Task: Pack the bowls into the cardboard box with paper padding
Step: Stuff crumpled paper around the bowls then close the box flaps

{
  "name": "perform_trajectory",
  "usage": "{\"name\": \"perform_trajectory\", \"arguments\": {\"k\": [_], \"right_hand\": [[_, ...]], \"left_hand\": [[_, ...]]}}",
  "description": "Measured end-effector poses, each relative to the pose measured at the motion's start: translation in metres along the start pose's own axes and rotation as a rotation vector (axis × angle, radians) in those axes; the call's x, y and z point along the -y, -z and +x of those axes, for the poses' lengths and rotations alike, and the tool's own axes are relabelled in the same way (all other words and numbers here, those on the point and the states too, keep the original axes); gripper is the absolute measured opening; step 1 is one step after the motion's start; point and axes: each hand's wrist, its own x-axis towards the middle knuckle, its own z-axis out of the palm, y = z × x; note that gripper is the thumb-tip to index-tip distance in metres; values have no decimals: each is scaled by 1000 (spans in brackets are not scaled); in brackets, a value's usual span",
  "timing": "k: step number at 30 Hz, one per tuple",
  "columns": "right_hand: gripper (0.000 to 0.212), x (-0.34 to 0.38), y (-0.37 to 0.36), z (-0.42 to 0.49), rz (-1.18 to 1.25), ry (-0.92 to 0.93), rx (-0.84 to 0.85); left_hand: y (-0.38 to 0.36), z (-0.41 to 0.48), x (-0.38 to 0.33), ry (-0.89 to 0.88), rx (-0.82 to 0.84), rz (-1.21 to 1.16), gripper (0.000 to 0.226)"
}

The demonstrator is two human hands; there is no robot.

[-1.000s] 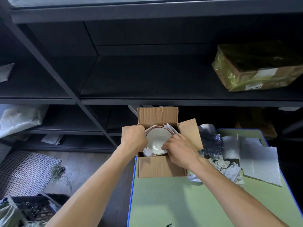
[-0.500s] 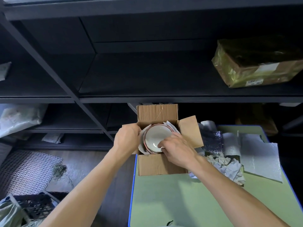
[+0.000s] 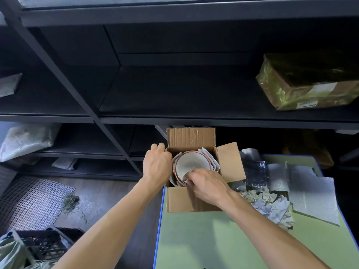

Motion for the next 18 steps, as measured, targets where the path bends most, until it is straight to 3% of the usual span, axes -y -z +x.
{"name": "perform_trajectory", "arguments": {"k": [4, 9, 15, 18], "right_hand": [[32, -2, 0, -5, -14, 11, -5], [33, -10, 3, -13, 10, 21, -40], [28, -30, 9, -30, 48, 39, -148], [28, -45, 16, -50, 27, 8, -193]], "left_hand": [[-6, 5, -5, 8, 37, 27, 28], [-7, 1, -4, 19, -40, -9, 34], [12, -22, -22, -15, -110, -298, 31], [13, -30, -59, -101, -6, -449, 32]]}}
